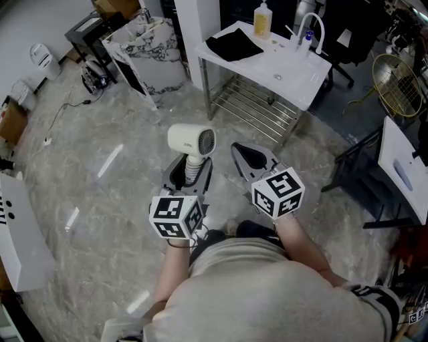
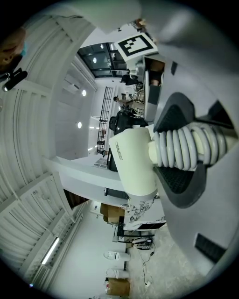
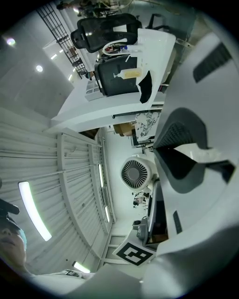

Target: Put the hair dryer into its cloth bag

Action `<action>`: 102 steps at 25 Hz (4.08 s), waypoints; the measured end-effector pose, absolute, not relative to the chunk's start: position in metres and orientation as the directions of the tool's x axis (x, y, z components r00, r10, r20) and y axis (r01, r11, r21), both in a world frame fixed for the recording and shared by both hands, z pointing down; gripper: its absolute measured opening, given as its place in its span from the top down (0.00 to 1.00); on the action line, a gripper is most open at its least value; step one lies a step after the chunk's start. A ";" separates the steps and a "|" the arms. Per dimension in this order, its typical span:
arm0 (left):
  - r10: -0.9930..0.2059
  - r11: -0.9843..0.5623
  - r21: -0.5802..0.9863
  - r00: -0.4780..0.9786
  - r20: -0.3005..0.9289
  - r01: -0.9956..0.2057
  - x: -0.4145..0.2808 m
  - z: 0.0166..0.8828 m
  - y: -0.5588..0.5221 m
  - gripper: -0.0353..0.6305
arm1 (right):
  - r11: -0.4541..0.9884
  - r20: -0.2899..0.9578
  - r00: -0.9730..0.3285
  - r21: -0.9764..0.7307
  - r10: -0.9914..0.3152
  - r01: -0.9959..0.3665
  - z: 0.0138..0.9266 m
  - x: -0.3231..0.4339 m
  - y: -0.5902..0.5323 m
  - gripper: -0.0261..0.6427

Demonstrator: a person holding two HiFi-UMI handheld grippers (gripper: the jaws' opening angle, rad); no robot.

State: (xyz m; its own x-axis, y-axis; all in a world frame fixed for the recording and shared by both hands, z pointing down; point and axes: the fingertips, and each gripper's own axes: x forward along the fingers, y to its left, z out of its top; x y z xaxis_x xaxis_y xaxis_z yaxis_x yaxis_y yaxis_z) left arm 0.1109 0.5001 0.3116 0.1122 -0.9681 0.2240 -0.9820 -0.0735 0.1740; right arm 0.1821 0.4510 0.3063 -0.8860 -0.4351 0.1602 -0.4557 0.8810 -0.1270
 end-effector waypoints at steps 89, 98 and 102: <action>-0.916 -0.216 0.206 0.272 0.296 -0.954 -0.143 0.346 -0.103 0.61 | 0.770 0.285 -0.787 -0.196 -0.547 -0.607 0.365 -0.039 -0.154 0.96; -0.912 -0.206 0.212 0.266 0.311 -0.955 -0.146 0.353 -0.125 0.61 | 0.755 0.308 -0.778 -0.217 -0.548 -0.619 0.377 -0.040 -0.178 0.96; -0.899 -0.230 0.227 0.296 0.323 -0.946 -0.149 0.358 -0.133 0.61 | 0.741 0.329 -0.763 -0.219 -0.557 -0.635 0.382 -0.043 -0.180 0.96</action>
State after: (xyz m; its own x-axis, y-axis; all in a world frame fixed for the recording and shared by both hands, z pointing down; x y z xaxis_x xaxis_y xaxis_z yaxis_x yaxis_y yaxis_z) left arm -0.1485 -0.1326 0.3581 0.2965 -0.8987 0.3231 -0.9462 -0.2304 0.2274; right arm -0.0427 -0.1801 0.3822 -0.7626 -0.5567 0.3294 -0.6352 0.7407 -0.2189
